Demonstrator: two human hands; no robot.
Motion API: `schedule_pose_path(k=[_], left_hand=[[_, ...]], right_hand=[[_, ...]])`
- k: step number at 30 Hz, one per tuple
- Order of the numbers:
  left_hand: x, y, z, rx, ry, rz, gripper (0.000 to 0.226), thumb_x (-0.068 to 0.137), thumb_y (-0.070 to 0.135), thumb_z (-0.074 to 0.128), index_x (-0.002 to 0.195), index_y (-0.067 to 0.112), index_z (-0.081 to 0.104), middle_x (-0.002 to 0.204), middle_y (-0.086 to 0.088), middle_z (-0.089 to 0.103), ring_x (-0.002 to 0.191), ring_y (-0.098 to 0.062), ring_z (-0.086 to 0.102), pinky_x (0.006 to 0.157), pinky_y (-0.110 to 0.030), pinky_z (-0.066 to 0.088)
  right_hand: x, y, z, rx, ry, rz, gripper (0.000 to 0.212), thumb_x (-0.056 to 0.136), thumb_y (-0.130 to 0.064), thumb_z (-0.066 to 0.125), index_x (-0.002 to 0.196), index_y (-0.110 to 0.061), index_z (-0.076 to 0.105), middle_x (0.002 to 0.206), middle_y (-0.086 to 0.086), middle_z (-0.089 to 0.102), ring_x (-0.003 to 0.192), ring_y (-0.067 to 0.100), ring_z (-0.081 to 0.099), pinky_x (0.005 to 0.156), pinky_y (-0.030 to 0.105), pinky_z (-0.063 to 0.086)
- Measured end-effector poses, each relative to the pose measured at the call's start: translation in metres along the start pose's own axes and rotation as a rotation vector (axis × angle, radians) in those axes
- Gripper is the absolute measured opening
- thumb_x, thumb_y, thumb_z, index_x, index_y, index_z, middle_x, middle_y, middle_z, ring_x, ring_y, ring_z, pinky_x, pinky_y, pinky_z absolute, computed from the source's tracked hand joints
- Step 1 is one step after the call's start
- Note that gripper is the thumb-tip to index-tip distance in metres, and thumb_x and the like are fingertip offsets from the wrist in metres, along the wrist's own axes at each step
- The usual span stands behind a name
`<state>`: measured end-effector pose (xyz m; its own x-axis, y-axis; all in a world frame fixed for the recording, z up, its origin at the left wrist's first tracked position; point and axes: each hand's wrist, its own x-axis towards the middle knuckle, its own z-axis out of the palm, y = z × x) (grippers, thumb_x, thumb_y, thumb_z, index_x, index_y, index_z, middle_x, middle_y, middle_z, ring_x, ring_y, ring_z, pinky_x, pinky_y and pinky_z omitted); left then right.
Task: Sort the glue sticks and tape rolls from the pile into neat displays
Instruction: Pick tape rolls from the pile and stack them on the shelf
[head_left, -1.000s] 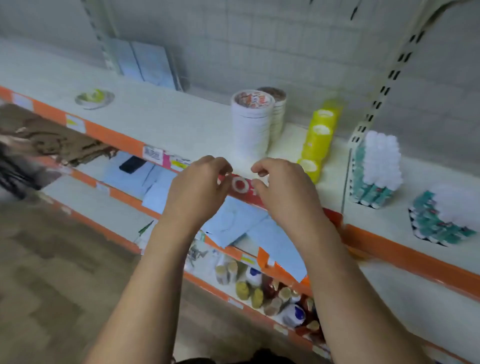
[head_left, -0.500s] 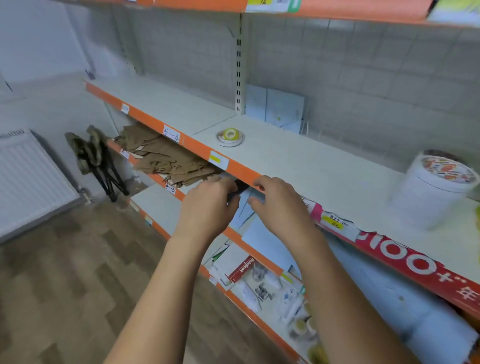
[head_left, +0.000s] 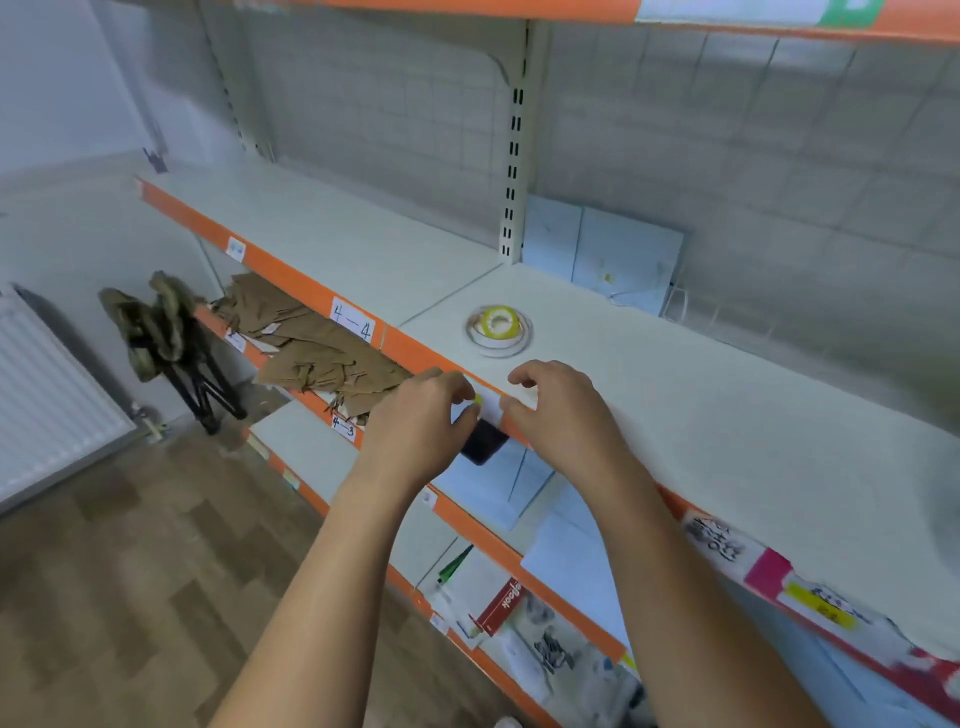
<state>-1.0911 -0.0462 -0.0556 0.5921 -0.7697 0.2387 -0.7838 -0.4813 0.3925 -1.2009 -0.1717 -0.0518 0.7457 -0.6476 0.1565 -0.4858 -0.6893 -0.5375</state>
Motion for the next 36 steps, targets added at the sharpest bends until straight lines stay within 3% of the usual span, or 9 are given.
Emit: schedule_pose_path(k=[4,9,14,18,22,28,32,36], left_hand=[[0.044,-0.023,0.004,-0.039,-0.017,-0.003,0.018,0.094,0.034,0.053,0.103,0.024,0.065,0.101,0.006,0.062,0.092,-0.017,0.061,0.072,-0.037,0.052],[0.085,-0.046,0.013,-0.078,-0.046,-0.004,0.022,0.093,0.031,0.052,0.108,0.022,0.065,0.107,0.004,0.064,0.098,-0.019,0.06,0.075,-0.036,0.051],[0.131,-0.072,0.019,-0.104,-0.073,0.069,0.024,0.091,0.026,0.052,0.11,0.022,0.065,0.111,0.002,0.064,0.102,-0.021,0.059,0.079,-0.036,0.051],[0.169,-0.088,0.028,-0.116,-0.173,0.116,0.034,0.088,0.022,0.055,0.121,0.018,0.061,0.122,-0.002,0.059,0.111,-0.024,0.057,0.087,-0.038,0.049],[0.2,-0.091,0.037,-0.142,-0.278,0.26,0.051,0.083,0.023,0.061,0.133,0.012,0.051,0.133,-0.007,0.049,0.121,-0.027,0.051,0.097,-0.039,0.045],[0.224,-0.074,0.058,-0.188,-0.521,0.442,0.109,0.068,0.063,0.075,0.151,0.015,0.023,0.158,-0.003,0.024,0.145,-0.018,0.022,0.116,-0.037,0.026],[0.232,-0.064,0.07,-0.162,-0.512,0.474,0.109,0.068,0.059,0.077,0.151,0.011,0.025,0.155,-0.006,0.031,0.142,-0.022,0.029,0.113,-0.038,0.03],[0.237,-0.065,0.066,-0.217,-0.386,0.507,0.1,0.069,0.055,0.078,0.148,0.012,0.034,0.146,-0.007,0.04,0.134,-0.026,0.036,0.107,-0.036,0.033]], right_hand=[[0.05,-0.003,0.012,-0.007,0.003,0.021,0.039,0.09,-0.035,0.062,0.127,-0.022,0.058,0.126,0.003,0.057,0.119,0.023,0.052,0.096,0.041,0.047],[0.096,-0.008,0.034,-0.086,0.011,0.105,0.066,0.08,-0.051,0.069,0.135,-0.022,0.047,0.132,0.007,0.047,0.119,0.032,0.044,0.098,0.041,0.042],[0.133,-0.008,0.059,-0.121,-0.037,0.277,0.104,0.073,-0.069,0.067,0.153,-0.024,0.017,0.154,0.012,0.025,0.138,0.037,0.025,0.11,0.049,0.03],[0.144,-0.008,0.063,-0.125,-0.007,0.351,0.09,0.076,-0.053,0.072,0.148,-0.024,0.027,0.143,0.01,0.039,0.129,0.034,0.034,0.104,0.044,0.033],[0.142,-0.005,0.044,-0.021,0.161,0.349,0.081,0.072,-0.041,0.076,0.142,-0.022,0.039,0.135,0.01,0.044,0.124,0.031,0.038,0.101,0.036,0.032],[0.131,0.002,0.035,-0.121,0.159,0.424,0.093,0.072,-0.042,0.075,0.149,-0.019,0.029,0.143,0.01,0.041,0.129,0.032,0.038,0.107,0.036,0.029],[0.126,0.001,0.04,-0.118,0.159,0.473,0.097,0.071,-0.043,0.077,0.15,-0.02,0.027,0.144,0.01,0.04,0.13,0.032,0.038,0.109,0.037,0.031],[0.116,-0.002,0.035,-0.102,0.223,0.525,0.094,0.072,-0.043,0.075,0.15,-0.022,0.028,0.145,0.009,0.038,0.126,0.033,0.041,0.106,0.037,0.033]])
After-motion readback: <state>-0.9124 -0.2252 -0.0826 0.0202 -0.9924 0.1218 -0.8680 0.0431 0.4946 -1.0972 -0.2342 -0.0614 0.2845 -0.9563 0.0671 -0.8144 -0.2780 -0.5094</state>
